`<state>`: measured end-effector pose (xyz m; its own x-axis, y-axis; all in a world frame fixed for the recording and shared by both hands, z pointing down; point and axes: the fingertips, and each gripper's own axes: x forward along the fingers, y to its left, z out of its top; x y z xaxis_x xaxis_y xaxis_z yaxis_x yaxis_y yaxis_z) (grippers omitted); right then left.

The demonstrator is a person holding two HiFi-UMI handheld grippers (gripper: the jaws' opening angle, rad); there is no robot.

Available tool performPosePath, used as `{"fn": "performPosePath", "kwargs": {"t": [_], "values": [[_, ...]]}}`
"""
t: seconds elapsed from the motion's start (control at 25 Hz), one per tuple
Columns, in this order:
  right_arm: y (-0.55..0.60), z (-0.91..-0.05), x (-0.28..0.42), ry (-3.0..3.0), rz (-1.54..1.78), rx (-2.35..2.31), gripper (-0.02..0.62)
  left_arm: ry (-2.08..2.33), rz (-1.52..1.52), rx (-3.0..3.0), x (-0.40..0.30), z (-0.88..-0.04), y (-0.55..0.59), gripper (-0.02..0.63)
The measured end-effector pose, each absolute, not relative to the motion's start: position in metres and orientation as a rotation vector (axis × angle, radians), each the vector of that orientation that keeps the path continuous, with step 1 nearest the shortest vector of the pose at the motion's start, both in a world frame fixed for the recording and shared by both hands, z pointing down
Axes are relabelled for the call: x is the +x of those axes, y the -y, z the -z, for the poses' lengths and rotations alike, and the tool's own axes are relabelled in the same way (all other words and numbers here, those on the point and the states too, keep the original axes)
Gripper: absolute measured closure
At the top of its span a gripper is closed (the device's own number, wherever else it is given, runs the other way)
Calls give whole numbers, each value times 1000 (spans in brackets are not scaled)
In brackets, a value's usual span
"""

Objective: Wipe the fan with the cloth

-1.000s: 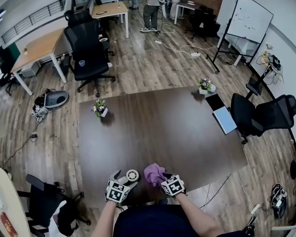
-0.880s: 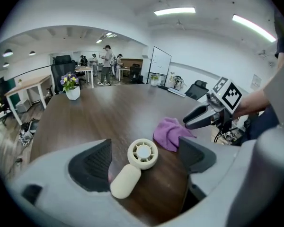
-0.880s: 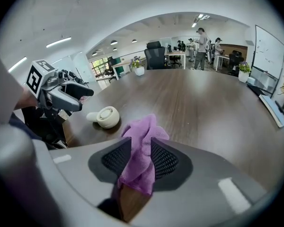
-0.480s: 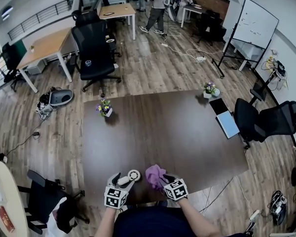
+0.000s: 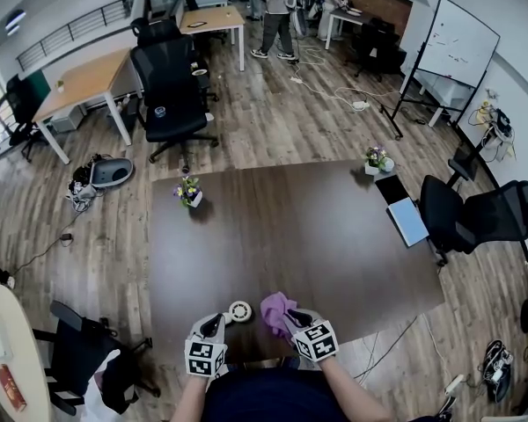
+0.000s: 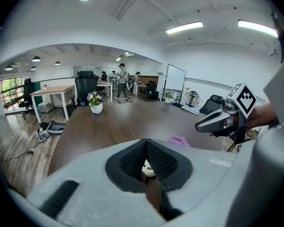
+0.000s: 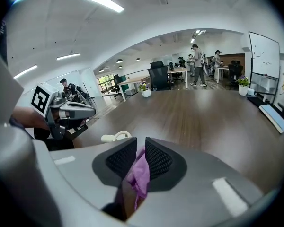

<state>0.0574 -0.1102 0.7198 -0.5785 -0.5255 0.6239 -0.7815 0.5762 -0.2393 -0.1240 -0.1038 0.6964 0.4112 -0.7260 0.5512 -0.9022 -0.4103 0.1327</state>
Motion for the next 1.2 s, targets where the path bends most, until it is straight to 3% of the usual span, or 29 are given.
{"fn": "performPosePath", "kwargs": {"t": [0.24, 1.2], "values": [[110, -704, 59, 2332, -669, 1086, 581, 1381, -606, 2264, -125, -696, 96, 611], [92, -672, 64, 2358, -628, 1089, 584, 1321, -616, 2237, -124, -710, 61, 611]]}}
